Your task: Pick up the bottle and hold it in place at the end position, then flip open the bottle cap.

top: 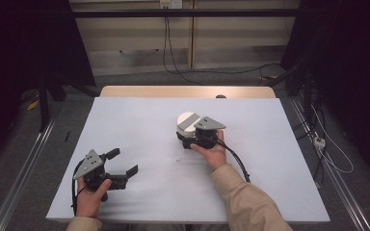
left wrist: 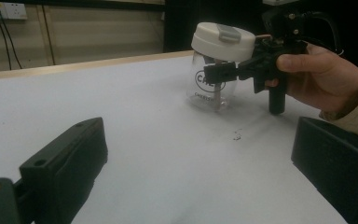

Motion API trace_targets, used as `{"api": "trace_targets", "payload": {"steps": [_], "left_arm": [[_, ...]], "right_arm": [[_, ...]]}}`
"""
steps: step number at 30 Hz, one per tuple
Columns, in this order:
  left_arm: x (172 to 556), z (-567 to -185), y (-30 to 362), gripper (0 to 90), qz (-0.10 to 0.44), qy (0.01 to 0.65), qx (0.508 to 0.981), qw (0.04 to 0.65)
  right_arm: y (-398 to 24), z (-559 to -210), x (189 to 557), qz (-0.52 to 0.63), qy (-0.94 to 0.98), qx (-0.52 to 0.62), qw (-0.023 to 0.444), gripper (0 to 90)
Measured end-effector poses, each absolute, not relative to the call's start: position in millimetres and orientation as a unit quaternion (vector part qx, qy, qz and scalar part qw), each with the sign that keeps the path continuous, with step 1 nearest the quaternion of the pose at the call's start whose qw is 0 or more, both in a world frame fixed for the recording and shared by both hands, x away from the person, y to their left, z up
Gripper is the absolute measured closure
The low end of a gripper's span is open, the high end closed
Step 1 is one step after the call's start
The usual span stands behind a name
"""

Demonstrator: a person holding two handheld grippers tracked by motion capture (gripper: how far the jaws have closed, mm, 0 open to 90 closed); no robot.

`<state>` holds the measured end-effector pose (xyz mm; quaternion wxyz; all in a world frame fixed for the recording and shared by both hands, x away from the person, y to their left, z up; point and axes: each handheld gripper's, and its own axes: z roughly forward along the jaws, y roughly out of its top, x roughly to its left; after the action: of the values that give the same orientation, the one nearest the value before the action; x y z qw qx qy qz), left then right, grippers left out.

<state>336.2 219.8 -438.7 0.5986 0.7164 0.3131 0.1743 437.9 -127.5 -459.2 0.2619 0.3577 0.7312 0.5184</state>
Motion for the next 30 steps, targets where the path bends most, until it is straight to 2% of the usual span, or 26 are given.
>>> {"api": "trace_targets", "payload": {"steps": [11, 24, 30], "left_arm": [[343, -433, 200, 2.8, 0.161, 0.304, 0.723, 0.599], [358, -426, 185, 3.0, 0.144, 0.326, 0.721, 0.594], [362, -423, 179, 12.6, 0.139, 0.323, 0.721, 0.598]], "right_arm": [[-128, -459, 438, 0.518, 0.733, 0.357, 0.26, 18.5], [-128, -459, 439, 0.516, 0.735, 0.356, 0.258, 18.6], [-128, -459, 438, 0.515, 0.736, 0.356, 0.258, 18.6]]}}
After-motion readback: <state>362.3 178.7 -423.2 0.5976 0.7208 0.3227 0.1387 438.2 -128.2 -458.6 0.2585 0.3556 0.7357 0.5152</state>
